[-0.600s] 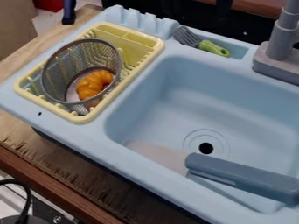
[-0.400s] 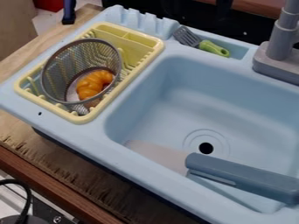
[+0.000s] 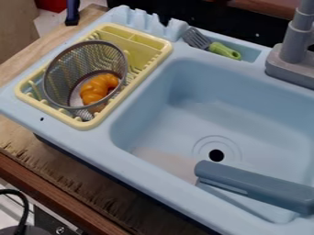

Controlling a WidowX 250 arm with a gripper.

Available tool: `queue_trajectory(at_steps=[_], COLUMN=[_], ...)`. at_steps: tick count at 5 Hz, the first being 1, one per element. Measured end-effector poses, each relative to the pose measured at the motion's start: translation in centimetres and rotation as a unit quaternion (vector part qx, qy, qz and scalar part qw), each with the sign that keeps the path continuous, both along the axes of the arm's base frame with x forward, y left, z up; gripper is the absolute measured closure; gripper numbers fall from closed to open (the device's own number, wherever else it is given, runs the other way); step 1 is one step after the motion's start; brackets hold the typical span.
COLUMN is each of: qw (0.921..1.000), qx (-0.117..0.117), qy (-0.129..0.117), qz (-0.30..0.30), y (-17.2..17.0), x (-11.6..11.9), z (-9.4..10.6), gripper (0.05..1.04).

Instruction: Put the green spatula to the basket

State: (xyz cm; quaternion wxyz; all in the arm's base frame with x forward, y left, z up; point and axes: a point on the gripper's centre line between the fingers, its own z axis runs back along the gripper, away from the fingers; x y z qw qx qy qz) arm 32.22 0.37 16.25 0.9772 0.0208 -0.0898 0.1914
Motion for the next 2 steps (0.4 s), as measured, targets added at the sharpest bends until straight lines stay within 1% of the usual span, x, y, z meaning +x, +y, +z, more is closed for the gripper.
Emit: queue_trajectory(at_steps=[1, 2], qw=[0.9986, 0.9968], qx=[0.011, 0.008], qy=[-0.015, -0.018], qz=[0.049, 0.077], y=[1.3, 1.7], x=[1.2, 1.9], z=[-1.3, -2.5], gripper=[0.087, 0.087])
